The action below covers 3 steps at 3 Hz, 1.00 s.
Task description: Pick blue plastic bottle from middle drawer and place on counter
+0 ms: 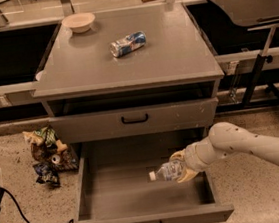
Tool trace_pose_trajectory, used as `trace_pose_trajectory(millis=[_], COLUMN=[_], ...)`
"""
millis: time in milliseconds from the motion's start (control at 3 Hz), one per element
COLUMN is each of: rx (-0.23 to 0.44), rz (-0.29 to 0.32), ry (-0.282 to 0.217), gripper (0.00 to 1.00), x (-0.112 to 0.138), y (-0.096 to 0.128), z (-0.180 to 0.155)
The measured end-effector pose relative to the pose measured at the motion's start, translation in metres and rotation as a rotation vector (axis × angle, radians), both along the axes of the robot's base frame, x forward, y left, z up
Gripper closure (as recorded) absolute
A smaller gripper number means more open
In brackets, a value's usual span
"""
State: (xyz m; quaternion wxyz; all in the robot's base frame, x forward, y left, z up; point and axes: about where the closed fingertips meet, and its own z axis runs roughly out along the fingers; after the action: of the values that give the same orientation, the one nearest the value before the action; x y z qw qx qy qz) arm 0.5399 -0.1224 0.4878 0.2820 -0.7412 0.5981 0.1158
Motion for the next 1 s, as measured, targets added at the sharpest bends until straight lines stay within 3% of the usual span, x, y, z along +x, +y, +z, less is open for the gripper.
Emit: trace_pose_trajectory(millis=[333,667,1000], rx=[0.020,0.054,0.039], rz=[0.035,0.111,0.162], ry=[-0.003,-0.039,-0.098], gripper=[1.00,1.00,1.00], x=[0.001,-0.013,-0.029], y=[0.002,0.006,0.012], z=[0.029,0.105,0.179])
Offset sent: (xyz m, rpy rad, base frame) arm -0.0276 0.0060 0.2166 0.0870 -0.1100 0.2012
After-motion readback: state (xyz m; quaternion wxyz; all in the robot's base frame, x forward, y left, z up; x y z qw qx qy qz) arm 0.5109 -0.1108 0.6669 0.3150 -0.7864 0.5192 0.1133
